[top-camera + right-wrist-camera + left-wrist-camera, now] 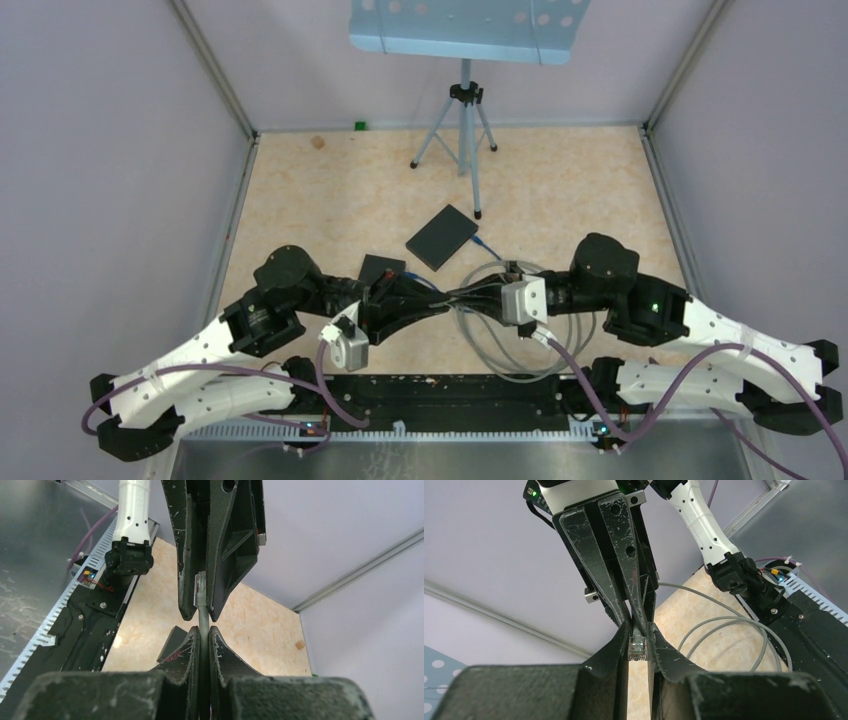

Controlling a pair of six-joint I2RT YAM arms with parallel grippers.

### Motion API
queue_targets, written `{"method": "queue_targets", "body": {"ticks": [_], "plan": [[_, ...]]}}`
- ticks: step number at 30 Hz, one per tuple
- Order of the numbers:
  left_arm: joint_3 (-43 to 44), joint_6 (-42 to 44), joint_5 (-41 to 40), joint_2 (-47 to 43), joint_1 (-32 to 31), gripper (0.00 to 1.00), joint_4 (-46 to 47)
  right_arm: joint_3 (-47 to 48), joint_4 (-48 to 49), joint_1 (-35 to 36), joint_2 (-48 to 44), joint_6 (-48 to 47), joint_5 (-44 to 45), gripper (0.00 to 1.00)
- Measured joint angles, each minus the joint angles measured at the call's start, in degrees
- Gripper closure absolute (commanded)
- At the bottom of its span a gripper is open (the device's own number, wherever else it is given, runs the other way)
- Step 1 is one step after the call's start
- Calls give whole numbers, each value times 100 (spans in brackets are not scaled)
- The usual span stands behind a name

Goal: Insert the plug into the switch port
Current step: Pick up the connector from the center of the board.

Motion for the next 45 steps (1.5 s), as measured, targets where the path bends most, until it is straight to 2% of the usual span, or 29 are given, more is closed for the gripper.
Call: {"method": "queue_targets", "body": {"ticks": [2, 3, 4, 6, 7, 9, 18, 22, 27, 31, 36, 40, 45], "plan": [[-11, -7, 2, -7, 0, 100, 9, -15, 24, 0, -9, 11, -22, 100], [-20, -20, 4, -9, 0, 89, 9, -26, 26, 0, -13, 4, -42, 100], [-26, -22, 4, -9, -4, 73, 15, -33, 26, 0, -17, 7, -44, 100], [-42, -52, -2, -11, -4, 54, 55, -101, 114, 0, -55, 17, -37, 100], [-68, -96, -15, -22, -4, 48, 105, -127, 125, 0, -83, 26, -33, 100], [-153, -153, -72, -68, -2, 44, 192, -197, 181, 0, -166, 31, -11, 100], [-317, -358, -240, -157, -4, 48, 568, -247, 282, 0, -284, 28, 98, 100], [-317, -396, -234, -155, -4, 57, 651, -249, 284, 0, -267, 26, 173, 100], [-317, -400, -212, -105, -4, 61, 684, -251, 306, 0, -208, 26, 229, 100], [-317, -404, -210, -52, -4, 70, 673, -251, 378, 0, -197, 26, 236, 100], [-317, -402, -214, -44, -2, 69, 671, -251, 385, 0, -197, 26, 234, 100], [-317, -402, -214, -44, -4, 62, 664, -251, 389, 0, -197, 28, 238, 100], [-317, -409, -212, -44, -4, 61, 656, -251, 389, 0, -197, 26, 245, 100]]}}
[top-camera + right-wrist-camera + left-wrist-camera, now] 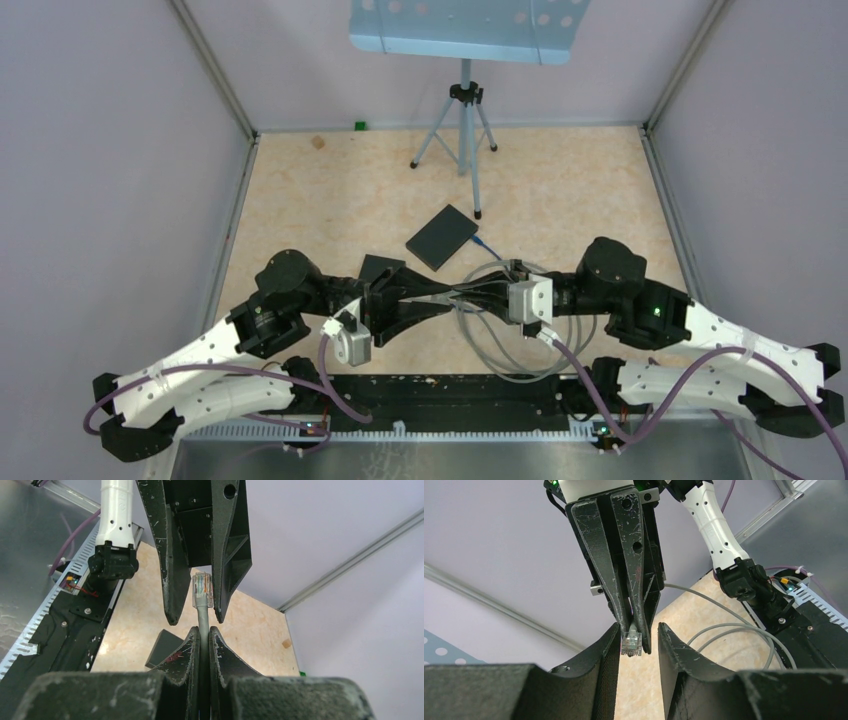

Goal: Insert the plug into the switch port
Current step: Pick up the connector from the center of the board.

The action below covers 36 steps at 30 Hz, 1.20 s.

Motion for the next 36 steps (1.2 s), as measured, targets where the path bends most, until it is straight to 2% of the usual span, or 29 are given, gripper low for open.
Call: {"method": "queue_targets", "body": {"ticks": [11, 15, 19, 22, 24, 25, 27, 28, 31, 36], "plan": [[0, 2, 0, 2, 0, 63, 2, -83, 13, 0, 22, -2, 24, 100], [0, 4, 2, 2, 0, 70, 2, -83, 15, 0, 39, 0, 26, 100], [0, 4, 2, 2, 0, 80, -2, -83, 17, 0, 37, 0, 24, 100], [0, 2, 4, 2, 0, 99, -35, -83, 20, 0, 35, 0, 33, 100], [0, 13, 2, 2, 0, 100, -68, -83, 20, 0, 35, 0, 44, 100], [0, 13, 0, 2, 0, 100, -81, -83, 20, 0, 33, 0, 44, 92], [7, 20, -2, 2, 0, 100, -101, -85, 20, 0, 24, 0, 39, 69], [13, 20, -2, 2, 0, 100, -103, -98, 31, 0, 22, 17, 37, 62], [15, 24, -57, 13, 2, 100, -120, -240, 168, 0, -94, -17, -44, 56], [13, 46, -44, -2, 0, 100, -144, -479, 417, 2, -361, -20, -164, 58]]}}
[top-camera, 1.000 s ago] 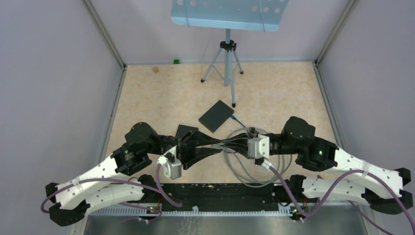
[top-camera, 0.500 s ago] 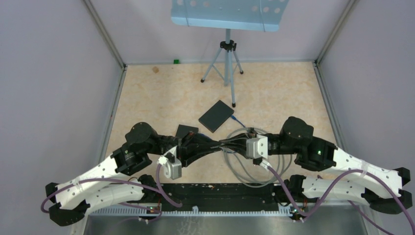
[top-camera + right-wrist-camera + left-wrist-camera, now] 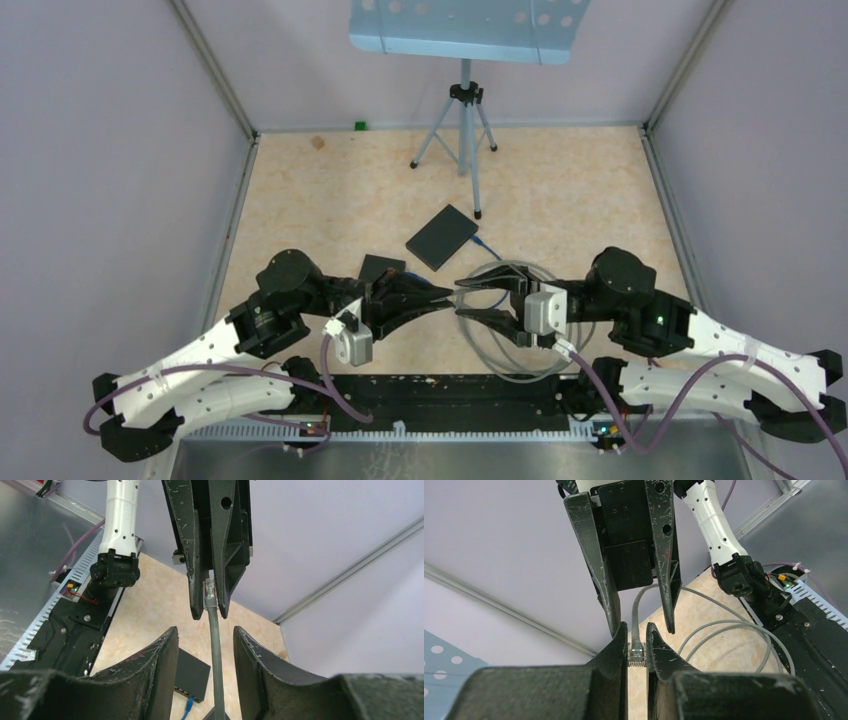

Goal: Insert the plug into the switch port
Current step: Pick up the connector from the center of the board.

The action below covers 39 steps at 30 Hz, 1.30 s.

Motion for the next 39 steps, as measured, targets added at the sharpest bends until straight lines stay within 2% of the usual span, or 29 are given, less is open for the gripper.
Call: {"method": "queue_targets", "body": {"ticks": [6, 14, 22, 25, 30, 33, 34, 35, 36, 37, 38, 39], "plan": [[0, 28, 179, -31, 0, 100, -4, -83, 203, 2, -101, -2, -103, 63], [2, 85, 326, -22, 0, 100, -7, -96, 282, 2, -85, 0, -208, 64], [2, 107, 345, -22, 0, 100, -7, -122, 343, 2, 66, 2, -334, 74], [2, 109, 345, -22, 0, 100, -7, -120, 345, 2, 83, -2, -354, 80], [2, 107, 409, -22, 0, 100, -26, -120, 385, 2, 87, 0, -352, 98], [2, 109, 431, -22, 0, 100, -48, -120, 389, 2, 87, 0, -352, 100], [2, 109, 431, -22, 0, 87, -50, -120, 389, 2, 87, 2, -352, 100], [2, 109, 431, -22, 0, 65, -50, -120, 389, 2, 87, 2, -350, 100], [2, 107, 428, -22, 0, 40, -50, -120, 391, 2, 87, 2, -350, 100], [2, 79, 407, -22, 0, 10, -37, -120, 391, 2, 87, 4, -352, 100], [0, 59, 372, -20, 0, 2, -9, -120, 389, 2, 90, 11, -352, 100], [-4, -31, 302, -7, 0, 1, 42, -120, 389, 2, 92, 26, -341, 100]]}}
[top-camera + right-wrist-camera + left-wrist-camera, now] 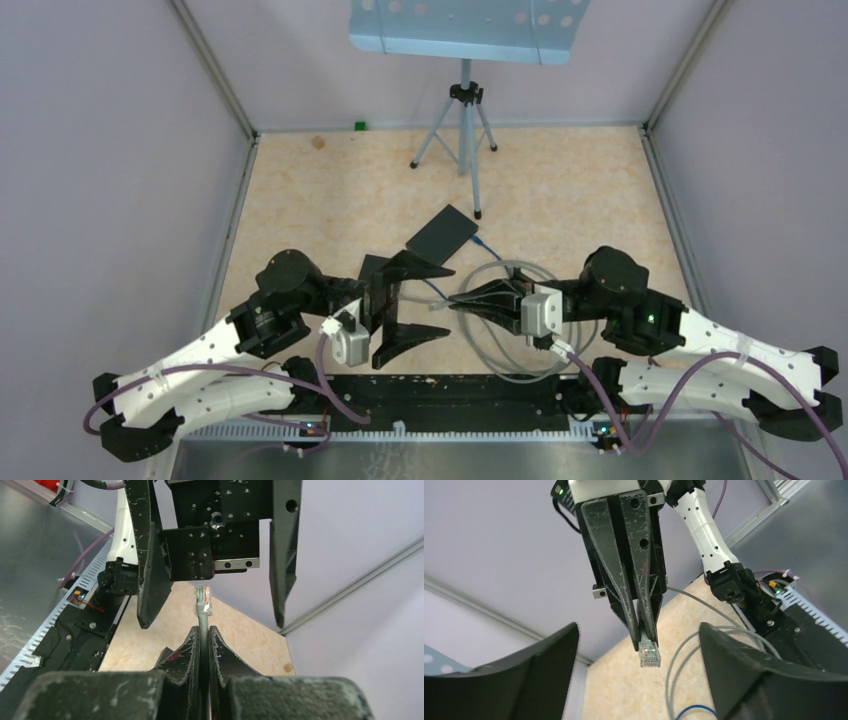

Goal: Insert the plug into the switch port
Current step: Pick up the connector from the center of the board, then insert the connector.

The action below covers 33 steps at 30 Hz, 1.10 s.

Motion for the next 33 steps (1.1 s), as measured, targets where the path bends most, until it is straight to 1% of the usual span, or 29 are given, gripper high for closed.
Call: {"method": "queue_targets", "body": {"ticks": [5, 10, 13, 15, 17, 20, 22, 24, 26, 29, 31, 33], "plan": [[-31, -468, -459, 46, 0, 1, 269, 0, -22, 0, 52, 155, 269, 100], [-284, -957, -1193, 35, 0, 1, 658, -2, -26, -74, 199, 369, 1095, 100], [-629, -1447, -2009, -42, 37, 1, 953, -76, 20, -470, 234, 599, 1412, 100], [-804, -1779, -2411, -68, 192, 1, 1034, -216, 184, -1106, 282, 938, 1556, 100], [-970, -2179, -2492, -68, 597, 1, 1161, -382, 332, -1714, 382, 1296, 1679, 100], [-1163, -2940, -2297, 11, 1561, 1, 1320, -675, 575, -2337, 669, 1845, 1814, 100], [-1233, -3504, -2004, 249, 2236, 1, 1543, -868, 737, -2538, 938, 2094, 1897, 100], [-1244, -4030, -1792, 625, 2741, 1, 1768, -1008, 798, -2597, 1235, 2203, 2009, 100], [-1244, -4393, -1720, 1080, 2975, 1, 1902, -1084, 841, -2610, 1523, 2225, 2166, 100], [-1244, -4800, -1740, 1816, 3115, 1, 1945, -1187, 986, -2732, 1987, 2245, 2323, 100], [-1244, -5069, -1788, 2269, 3204, 1, 2006, -1279, 1239, -2957, 2297, 2365, 2144, 100], [-1272, -5375, -1832, 2710, 3320, 1, 2277, -1456, 1707, -3174, 2640, 2553, 1902, 100]]}}
